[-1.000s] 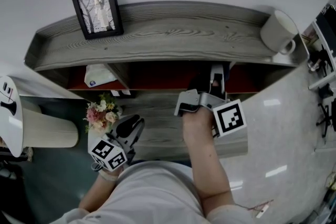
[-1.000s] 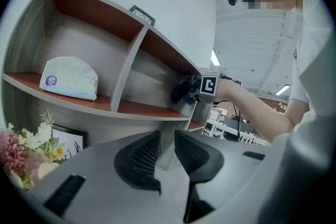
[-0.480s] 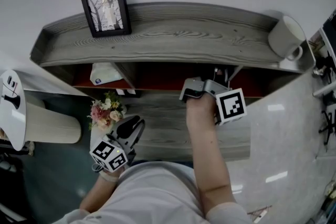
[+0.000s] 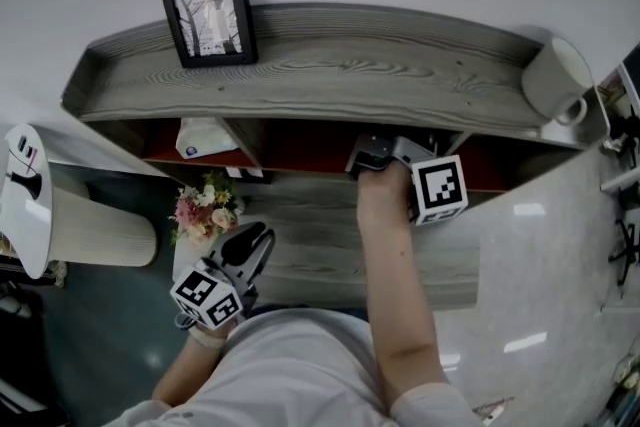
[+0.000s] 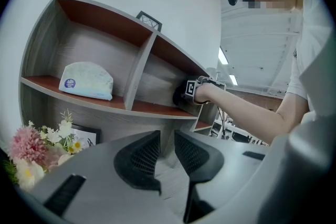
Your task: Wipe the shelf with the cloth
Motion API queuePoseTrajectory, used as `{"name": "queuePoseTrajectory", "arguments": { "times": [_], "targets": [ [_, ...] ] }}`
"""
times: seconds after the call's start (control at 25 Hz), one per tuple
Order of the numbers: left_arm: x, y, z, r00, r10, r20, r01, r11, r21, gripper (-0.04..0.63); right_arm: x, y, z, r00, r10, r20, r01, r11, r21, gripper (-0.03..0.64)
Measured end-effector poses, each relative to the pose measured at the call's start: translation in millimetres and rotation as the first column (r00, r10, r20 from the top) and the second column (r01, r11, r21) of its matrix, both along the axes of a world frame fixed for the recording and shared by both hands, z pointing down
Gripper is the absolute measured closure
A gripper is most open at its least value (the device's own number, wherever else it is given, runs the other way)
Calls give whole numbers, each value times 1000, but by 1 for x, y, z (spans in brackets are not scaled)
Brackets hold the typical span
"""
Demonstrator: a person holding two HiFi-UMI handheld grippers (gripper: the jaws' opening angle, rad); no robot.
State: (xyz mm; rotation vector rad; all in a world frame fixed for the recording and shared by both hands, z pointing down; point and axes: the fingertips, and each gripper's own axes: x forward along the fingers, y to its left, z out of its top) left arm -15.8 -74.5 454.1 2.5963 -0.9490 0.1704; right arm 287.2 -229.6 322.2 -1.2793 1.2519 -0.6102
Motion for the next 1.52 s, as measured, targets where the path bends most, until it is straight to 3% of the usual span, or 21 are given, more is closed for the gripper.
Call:
{"name": "queuePoseTrajectory", "arguments": {
  "times": [0.12,0.4,0.76,1.2,1.52],
  "targets": [
    [1,-1,0,1000,-1,-3,1,1000,1,503,0,-1,3,1000,5,-2,-5,1000,-19,534],
    [0,1,-1,1000,-3,-9,3,1000,5,502,2,-5,33,995,17,94,-6,993,-120,534],
    [-4,4,-2,1000,-1,-11,1,1000,4,502,5,-3,91,983,38,178,12,962,-273,534],
    [-10,9,-3,1000,12,-22,-12,1000,6,502,0,19,105,963,44,266,44,947,-319,534],
    [0,13,-1,997,67,-43,-67,998,3,502,-4,51,124,949,27,313,81,942,-326,534]
  ]
}}
